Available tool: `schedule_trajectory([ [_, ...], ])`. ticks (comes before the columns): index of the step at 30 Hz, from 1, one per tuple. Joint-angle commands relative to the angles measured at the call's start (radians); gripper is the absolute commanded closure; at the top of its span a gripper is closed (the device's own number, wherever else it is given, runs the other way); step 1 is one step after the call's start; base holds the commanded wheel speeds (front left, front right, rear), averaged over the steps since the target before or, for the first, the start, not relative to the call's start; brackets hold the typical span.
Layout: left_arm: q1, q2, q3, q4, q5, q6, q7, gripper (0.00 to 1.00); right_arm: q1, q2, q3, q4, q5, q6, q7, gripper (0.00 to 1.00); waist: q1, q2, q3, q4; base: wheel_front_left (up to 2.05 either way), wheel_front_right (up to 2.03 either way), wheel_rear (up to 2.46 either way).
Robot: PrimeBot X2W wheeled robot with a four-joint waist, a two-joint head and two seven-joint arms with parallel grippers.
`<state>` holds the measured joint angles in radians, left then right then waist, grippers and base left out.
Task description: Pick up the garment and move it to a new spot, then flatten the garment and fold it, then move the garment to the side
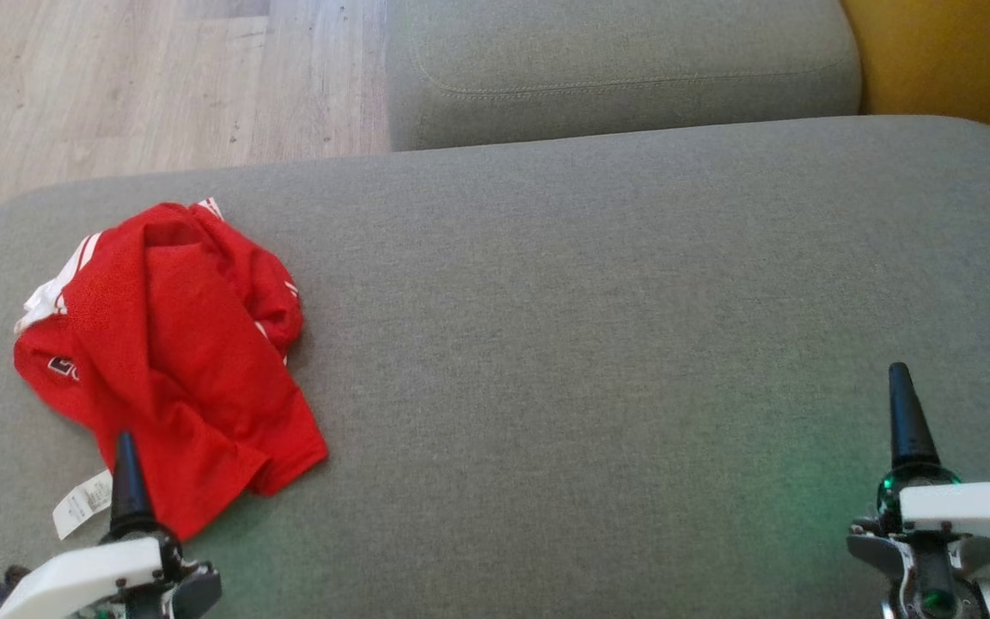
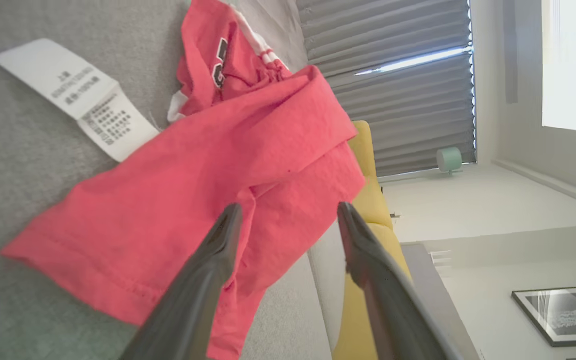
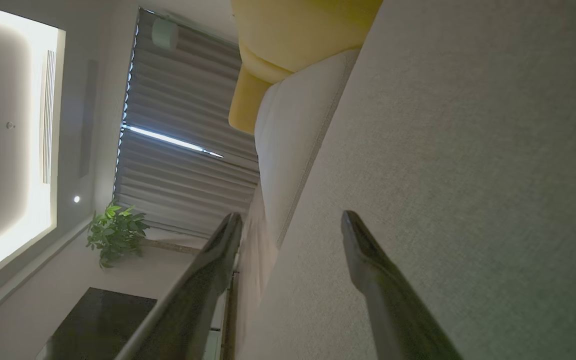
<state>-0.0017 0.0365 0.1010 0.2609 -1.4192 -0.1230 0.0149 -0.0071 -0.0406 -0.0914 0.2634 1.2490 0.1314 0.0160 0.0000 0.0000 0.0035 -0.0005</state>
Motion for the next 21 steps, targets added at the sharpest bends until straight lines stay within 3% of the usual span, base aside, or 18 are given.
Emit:
schedule_trajectory([
  [1, -0.039, 0.008, 0.02, -0.048, 0.043, -0.002, -0.013, 0.0, -0.045, -0.005, 0.013, -0.047, -0.045, 0.0, -0.013, 0.0, 0.0, 0.0, 0.0, 0.0, 0.0, 0.0, 0.0],
  [21, -0.026, 0.009, -0.081, -0.151, 0.474, 0.083, -0.071, 0.0, -0.055, -0.006, 0.075, -0.111, -0.471, 0.0, -0.071, 0.0, 0.0, 0.0, 0.004, 0.001, 0.0, 0.0, 0.0],
])
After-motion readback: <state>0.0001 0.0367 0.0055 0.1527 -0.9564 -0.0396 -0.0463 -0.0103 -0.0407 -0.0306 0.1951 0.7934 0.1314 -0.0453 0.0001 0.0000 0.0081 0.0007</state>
